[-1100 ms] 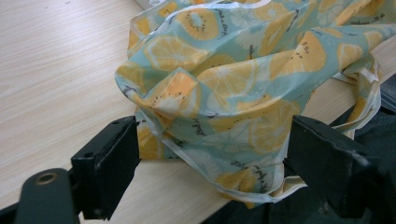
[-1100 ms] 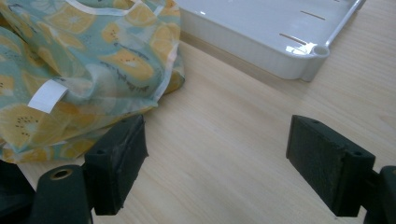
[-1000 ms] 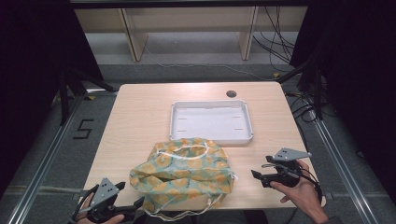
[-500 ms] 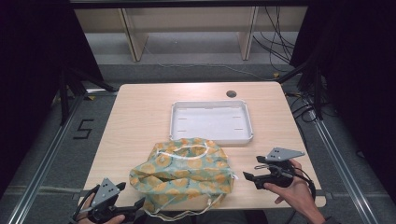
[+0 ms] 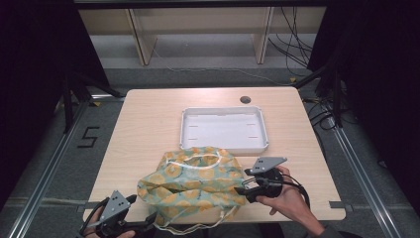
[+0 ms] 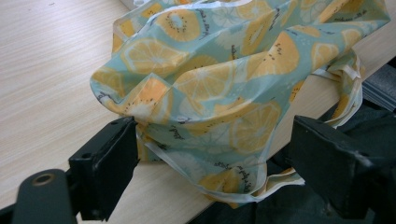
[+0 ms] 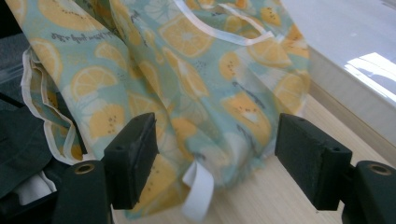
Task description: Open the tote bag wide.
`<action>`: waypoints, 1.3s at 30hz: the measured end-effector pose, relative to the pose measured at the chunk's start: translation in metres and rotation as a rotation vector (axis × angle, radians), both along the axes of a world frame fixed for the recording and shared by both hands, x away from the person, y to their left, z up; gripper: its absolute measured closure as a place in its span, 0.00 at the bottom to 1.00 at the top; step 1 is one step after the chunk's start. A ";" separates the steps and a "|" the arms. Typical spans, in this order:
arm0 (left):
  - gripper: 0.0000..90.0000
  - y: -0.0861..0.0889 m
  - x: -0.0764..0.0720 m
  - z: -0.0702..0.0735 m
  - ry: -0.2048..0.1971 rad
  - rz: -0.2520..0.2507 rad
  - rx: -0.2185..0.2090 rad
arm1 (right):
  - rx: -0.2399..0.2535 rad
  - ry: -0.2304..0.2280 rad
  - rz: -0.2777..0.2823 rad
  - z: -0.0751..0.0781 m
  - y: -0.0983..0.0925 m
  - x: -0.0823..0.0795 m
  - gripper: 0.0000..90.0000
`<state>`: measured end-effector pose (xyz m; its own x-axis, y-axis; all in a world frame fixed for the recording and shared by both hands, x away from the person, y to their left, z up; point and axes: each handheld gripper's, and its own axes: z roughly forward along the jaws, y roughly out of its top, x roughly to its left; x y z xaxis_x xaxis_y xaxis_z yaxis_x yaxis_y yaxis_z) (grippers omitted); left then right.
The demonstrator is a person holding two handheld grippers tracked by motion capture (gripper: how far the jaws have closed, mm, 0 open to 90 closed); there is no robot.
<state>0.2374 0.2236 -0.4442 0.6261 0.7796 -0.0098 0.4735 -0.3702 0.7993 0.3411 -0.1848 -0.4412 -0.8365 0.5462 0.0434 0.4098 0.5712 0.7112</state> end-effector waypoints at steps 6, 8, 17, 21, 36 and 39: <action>0.17 0.002 0.001 0.001 -0.010 -0.005 0.010 | -0.060 -0.001 0.018 -0.009 0.012 0.004 0.40; 0.17 0.002 0.001 0.002 -0.011 -0.016 0.021 | -0.092 0.008 0.015 -0.013 0.014 0.005 0.46; 0.17 -0.004 0.000 0.001 0.005 -0.010 0.004 | -0.154 0.032 -0.009 -0.012 -0.003 0.007 0.93; 0.17 -0.009 0.000 0.000 0.004 -0.004 -0.009 | -0.138 0.018 -0.001 -0.011 -0.009 0.006 0.96; 0.17 -0.036 -0.001 0.003 0.001 -0.067 -0.046 | -0.122 0.039 -0.137 -0.001 -0.072 0.002 0.97; 0.17 -0.047 0.001 0.008 -0.021 -0.123 -0.013 | -0.104 0.014 -0.158 -0.003 -0.085 0.002 0.98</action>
